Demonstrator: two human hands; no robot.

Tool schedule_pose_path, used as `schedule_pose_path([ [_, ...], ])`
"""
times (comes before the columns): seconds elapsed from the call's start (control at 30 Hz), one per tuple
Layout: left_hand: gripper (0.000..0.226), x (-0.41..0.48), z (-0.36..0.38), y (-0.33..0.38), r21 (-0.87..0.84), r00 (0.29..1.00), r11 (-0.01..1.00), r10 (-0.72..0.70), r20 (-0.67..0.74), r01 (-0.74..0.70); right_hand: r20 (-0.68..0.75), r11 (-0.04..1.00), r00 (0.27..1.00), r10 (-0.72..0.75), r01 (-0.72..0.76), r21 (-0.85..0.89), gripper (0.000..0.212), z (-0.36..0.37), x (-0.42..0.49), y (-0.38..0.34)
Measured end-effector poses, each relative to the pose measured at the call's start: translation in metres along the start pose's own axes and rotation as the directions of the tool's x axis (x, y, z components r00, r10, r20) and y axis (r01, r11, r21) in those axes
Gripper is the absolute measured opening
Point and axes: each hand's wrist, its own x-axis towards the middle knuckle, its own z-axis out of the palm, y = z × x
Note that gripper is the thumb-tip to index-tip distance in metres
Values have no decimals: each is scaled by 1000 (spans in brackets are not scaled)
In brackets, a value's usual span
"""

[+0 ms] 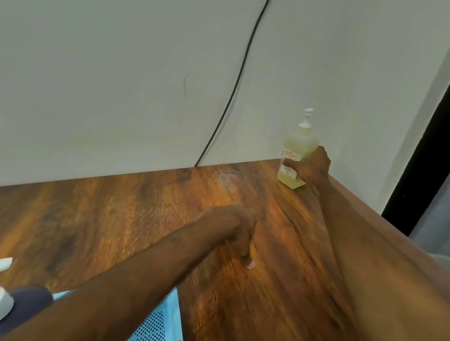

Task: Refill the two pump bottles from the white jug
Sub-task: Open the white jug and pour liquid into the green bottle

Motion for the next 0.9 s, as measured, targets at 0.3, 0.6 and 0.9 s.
schedule_pose_path([
  [0.3,110,15,4,-6,53,999,999,9,39,-11,-6,999,999,-37,37,38,91,-24,-68,0],
  [0.6,47,-92,-32,17,-53,959,994,82,-272,-100,21,979,986,-168,164,119,61,-115,-200,-40],
  [0.9,28,-231,-34,37,-137,788,963,104,-607,-233,163,946,965,-207,156,284,19,-238,-376,-105],
])
